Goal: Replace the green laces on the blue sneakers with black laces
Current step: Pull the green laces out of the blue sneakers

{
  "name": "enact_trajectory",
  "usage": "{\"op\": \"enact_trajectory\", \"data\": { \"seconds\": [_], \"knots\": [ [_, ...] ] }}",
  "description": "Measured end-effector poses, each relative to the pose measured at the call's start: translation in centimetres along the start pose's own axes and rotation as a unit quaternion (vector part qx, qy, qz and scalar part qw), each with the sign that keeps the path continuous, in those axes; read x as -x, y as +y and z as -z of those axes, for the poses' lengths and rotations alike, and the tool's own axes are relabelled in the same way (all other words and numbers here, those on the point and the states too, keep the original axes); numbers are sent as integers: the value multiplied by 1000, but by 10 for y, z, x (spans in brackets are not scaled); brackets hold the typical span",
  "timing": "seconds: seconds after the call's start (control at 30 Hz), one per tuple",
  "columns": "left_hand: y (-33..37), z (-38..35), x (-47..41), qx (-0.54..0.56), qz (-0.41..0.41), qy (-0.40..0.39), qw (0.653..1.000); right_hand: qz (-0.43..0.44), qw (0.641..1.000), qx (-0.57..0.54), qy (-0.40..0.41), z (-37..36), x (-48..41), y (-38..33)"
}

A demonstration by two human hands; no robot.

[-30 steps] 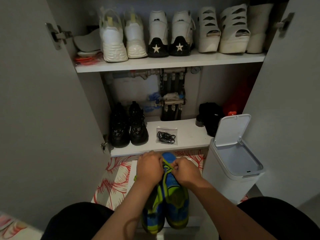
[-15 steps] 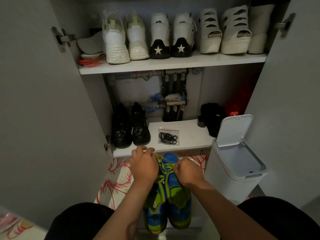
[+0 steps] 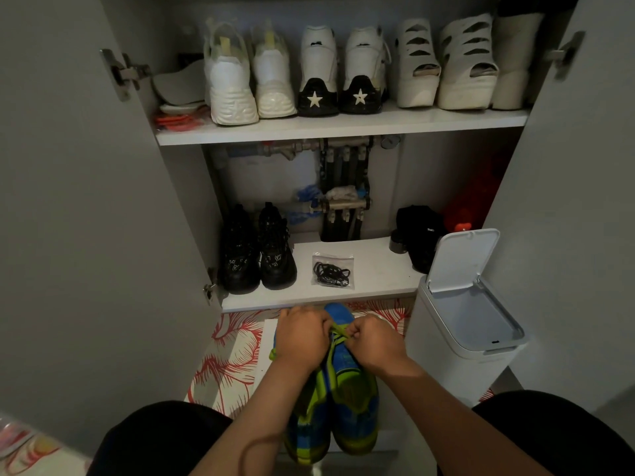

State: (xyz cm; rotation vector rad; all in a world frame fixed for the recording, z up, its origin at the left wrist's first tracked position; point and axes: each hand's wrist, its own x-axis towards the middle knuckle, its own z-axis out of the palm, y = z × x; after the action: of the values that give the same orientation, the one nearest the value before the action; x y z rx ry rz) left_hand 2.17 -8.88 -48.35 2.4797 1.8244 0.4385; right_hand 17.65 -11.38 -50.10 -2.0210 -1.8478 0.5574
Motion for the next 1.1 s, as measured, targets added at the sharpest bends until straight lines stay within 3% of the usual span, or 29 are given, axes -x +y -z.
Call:
{"op": "enact_trajectory", "data": {
  "seconds": [0.13,0.3,0.47,0.57,0.7,0.9,1.03,1.1],
  "knots": [
    [-11,5,-3,10,41,33,999,-15,1000,10,9,-1,0,-1],
    [-11,5,-1,-59,49,27,997,-17,999,29,-4,-2,0,-6],
    [-5,-3,0,-36,-103,-53,993,-4,999,34,-6,-2,0,-8],
    [3,-6,2,-71,-128,-72,987,-2,1000,21,-8,-1,-1,-5],
    [0,-5,-2,-49,-69,-60,995,-6,1000,0,-7,0,-1,-2],
    [-27,15,-15,67,124,27,990,2,1000,24,-20,1,-5,3],
    [-44,19,-15,25,151,-28,988,75,992,92,-45,-2,-7,-1],
    [-41,14,-9,-15,125,-36,991,94,987,121,-44,-4,-7,-5]
  ]
}}
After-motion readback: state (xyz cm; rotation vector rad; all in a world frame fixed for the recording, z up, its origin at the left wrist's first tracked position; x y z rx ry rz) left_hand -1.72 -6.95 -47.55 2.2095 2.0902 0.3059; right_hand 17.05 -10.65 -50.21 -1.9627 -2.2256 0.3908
